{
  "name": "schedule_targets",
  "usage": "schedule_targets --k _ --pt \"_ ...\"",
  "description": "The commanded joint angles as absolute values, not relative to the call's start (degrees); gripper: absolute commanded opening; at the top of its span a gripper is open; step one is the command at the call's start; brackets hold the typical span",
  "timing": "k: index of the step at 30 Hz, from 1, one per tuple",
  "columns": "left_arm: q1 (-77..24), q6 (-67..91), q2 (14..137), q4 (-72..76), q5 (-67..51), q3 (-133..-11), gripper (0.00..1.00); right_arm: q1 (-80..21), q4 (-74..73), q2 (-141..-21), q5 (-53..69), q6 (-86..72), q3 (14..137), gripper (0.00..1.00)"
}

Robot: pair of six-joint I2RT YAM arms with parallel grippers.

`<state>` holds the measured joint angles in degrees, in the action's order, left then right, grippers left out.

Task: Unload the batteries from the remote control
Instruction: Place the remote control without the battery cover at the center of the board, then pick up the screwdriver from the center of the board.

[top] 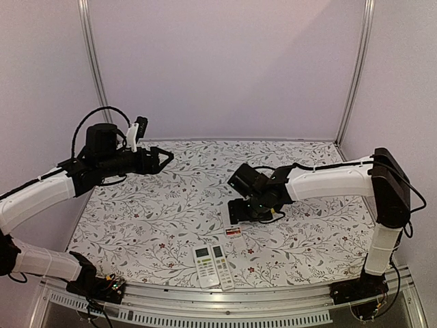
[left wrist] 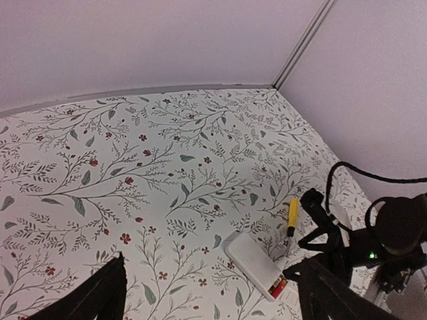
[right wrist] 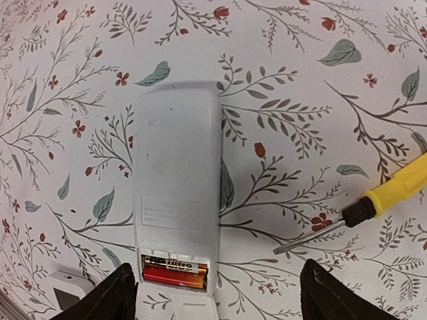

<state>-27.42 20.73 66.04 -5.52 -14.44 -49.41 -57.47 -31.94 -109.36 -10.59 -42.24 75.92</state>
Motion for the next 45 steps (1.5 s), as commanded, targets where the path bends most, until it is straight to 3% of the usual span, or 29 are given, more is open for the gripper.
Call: schedule_targets --k 1,15,38,45 --pt "-26.71 19.24 64.06 -6.77 -12.21 -50.19 0.89 -54.35 -35.84 -104.77 -15.12 -45.31 72.02 0.83" --pt "-26.54 19.37 62.67 -7.01 -13.35 -50.45 0.89 -45.64 -39.72 -103.42 -19.29 -52.32 68.30 0.82" --pt "-26.45 19.44 62.93 -7.11 -13.84 -50.54 0.89 -42.93 -35.88 -112.14 -20.68 -50.46 73.60 0.73" --pt "-26.35 19.59 63.01 -7.08 -14.13 -50.54 0.89 -42.74 -35.07 -114.37 -20.57 -49.97 74.67 0.65"
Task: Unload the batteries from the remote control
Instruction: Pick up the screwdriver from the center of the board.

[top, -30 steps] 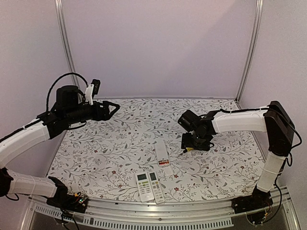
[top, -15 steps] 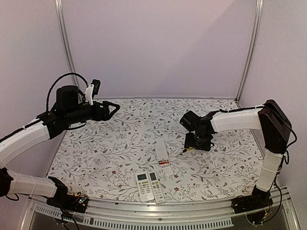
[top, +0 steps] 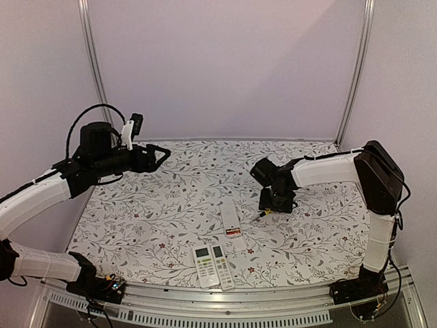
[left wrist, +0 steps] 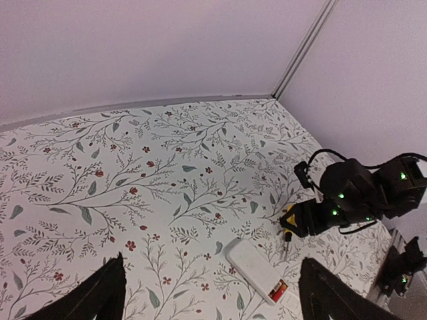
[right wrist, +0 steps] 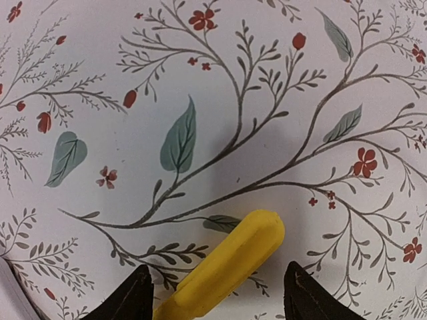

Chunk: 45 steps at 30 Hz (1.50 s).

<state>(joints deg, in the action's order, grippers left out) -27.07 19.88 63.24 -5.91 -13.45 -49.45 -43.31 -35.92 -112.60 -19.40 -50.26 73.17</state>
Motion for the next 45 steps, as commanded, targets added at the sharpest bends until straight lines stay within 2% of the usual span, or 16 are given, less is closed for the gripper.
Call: schedule_targets --k 1,12,18,24,28,32,37,45 --pt "-26.38 19.54 63.06 -7.07 -14.07 -50.54 0.89 -42.72 -34.93 -114.47 -20.49 -50.00 74.63 0.63" --pt "-26.34 19.84 63.45 -7.07 -14.50 -50.55 0.89 -42.33 -32.62 -116.87 -19.14 -49.67 75.62 0.50" --pt "-26.35 19.80 63.63 -7.09 -14.51 -50.54 0.89 -41.91 -30.89 -117.07 -17.73 -49.57 75.87 0.34" --pt "-26.34 19.64 63.81 -6.88 -14.07 -50.61 0.89 -41.84 -28.58 -116.27 -16.34 -49.55 75.32 0.11" --pt "-26.47 20.86 62.80 -5.62 -14.44 -50.39 0.89 -41.79 -23.53 -113.11 -14.86 -49.61 73.10 0.01" --pt "-28.63 29.72 61.84 -0.04 -14.61 -47.04 0.89 -41.83 -15.51 -108.37 -11.63 -47.97 68.96 0.00" --pt "-38.84 38.52 61.54 8.63 -8.11 -41.65 0.89 -42.04 -4.58 -99.37 -4.08 -44.49 61.58 0.00" --pt "-53.09 45.62 72.04 22.84 -6.32 -41.72 0.89 -45.07 5.86 -87.08 1.64 -41.57 56.84 0.00"
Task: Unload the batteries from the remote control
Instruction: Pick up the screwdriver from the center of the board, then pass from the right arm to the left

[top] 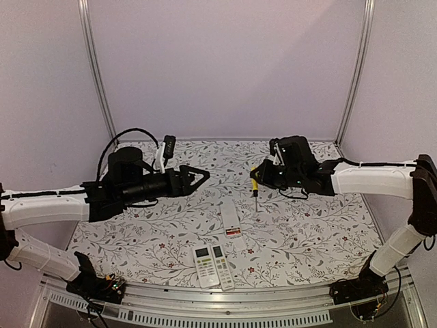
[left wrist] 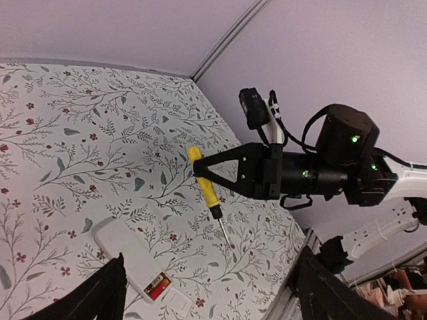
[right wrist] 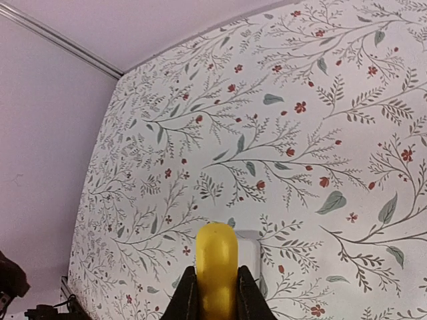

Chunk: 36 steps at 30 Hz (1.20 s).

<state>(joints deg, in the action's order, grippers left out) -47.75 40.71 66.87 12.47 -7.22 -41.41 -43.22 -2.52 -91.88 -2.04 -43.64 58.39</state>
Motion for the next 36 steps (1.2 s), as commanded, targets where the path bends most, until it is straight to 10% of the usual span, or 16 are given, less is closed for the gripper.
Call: schedule_targets --k 1,12,36 --pt "-54.03 46.07 73.78 25.51 -7.69 -42.45 0.89 -45.63 7.63 -85.38 1.48 -41.84 56.48 0.00" --pt "-57.38 46.97 85.77 33.08 -18.57 -49.14 0.83 -50.56 21.13 -76.72 0.47 -42.11 52.43 0.00" --pt "-60.89 41.05 92.52 13.27 -8.15 -60.59 0.26 -52.65 16.88 -77.99 -8.77 -43.55 55.00 0.00"
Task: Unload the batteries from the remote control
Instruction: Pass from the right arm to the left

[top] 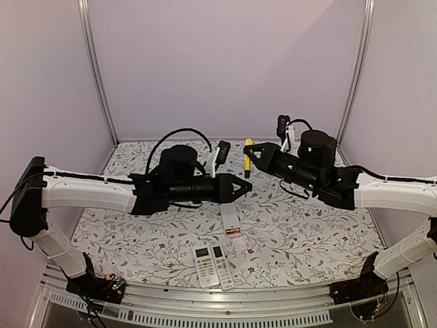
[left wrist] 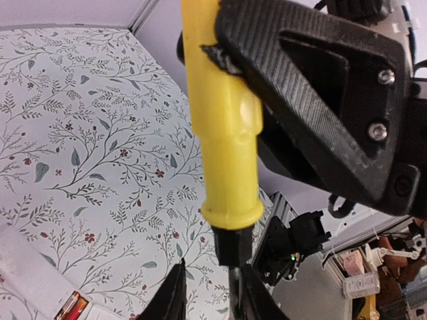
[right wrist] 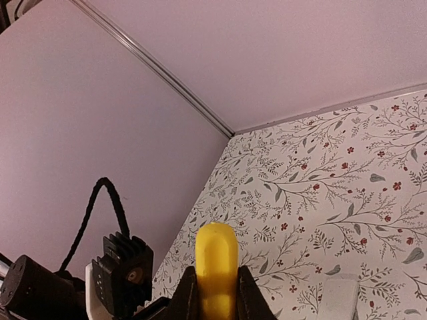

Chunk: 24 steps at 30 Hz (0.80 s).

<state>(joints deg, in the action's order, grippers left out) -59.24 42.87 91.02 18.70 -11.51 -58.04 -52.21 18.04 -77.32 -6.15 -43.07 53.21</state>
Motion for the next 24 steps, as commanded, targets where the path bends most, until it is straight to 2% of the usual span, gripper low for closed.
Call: schedule_targets --k 1,5,16,17,19,20,21,24 --pt "-61.06 40.94 92.55 12.63 -7.51 -60.90 0.25 -52.65 16.63 -77.97 -9.12 -43.63 54.94 0.00" --pt "-61.83 39.78 93.09 9.74 -5.35 -62.31 0.20 -52.69 15.80 -78.13 -10.18 -43.83 55.01 0.00" --pt "-62.32 40.01 93.83 8.49 -5.10 -63.18 0.00 -52.81 13.76 -79.15 -12.11 -44.19 55.11 0.00" --pt "-62.30 40.01 93.82 8.44 -5.10 -63.13 0.00 -52.79 13.53 -79.18 -12.20 -44.21 55.11 0.02" --pt "-62.26 39.91 93.69 8.23 -5.51 -63.13 0.00 -52.82 13.01 -79.19 -12.22 -44.21 55.02 0.10" --pt "-62.26 39.83 93.63 8.18 -5.86 -63.11 0.00 -52.77 12.67 -79.15 -12.20 -44.14 54.95 0.17" --pt "-62.14 39.64 93.49 7.87 -6.27 -63.11 0.00 -52.79 12.13 -79.07 -12.33 -43.88 54.93 0.27" --pt "-60.97 38.66 92.70 6.80 -8.37 -62.75 0.00 -52.76 9.32 -77.85 -13.86 -42.60 54.57 0.66"
